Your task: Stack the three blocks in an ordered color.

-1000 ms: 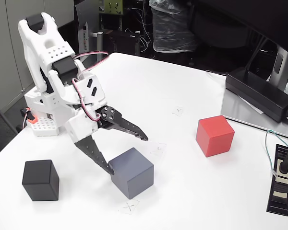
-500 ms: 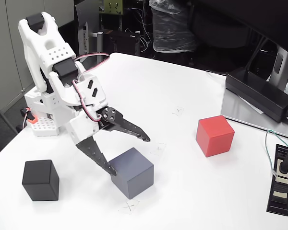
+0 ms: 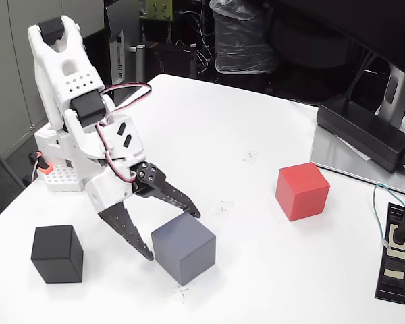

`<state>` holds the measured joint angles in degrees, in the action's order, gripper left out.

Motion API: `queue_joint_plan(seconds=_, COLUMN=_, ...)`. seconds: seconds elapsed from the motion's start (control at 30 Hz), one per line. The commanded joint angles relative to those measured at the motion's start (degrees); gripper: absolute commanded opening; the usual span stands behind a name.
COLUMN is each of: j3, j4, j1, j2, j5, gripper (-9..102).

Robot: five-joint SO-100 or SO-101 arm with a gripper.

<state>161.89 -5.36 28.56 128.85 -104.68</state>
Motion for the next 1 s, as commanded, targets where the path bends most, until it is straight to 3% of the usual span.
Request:
queue_joint_plan(seconds=0.0, j3=-0.2, j4=1.3, j1=0.5, j2=-0.1, j5=-0.8, gripper=32)
queue_joint_plan(seconds=0.33, j3=0.3, j4=1.1, j1=0.4, j2=-0.1, j5=-0.5, gripper=9)
queue_joint_plan(seconds=0.77, j3=-0.4, j4=1.6, j1=-0.4, j2=1.0, j5=-0.4, gripper=10)
queue_joint_plan(seconds=0.97, j3=-0.1, j4=1.6, j1=-7.1, j2=4.9, j5=-0.2, gripper=10)
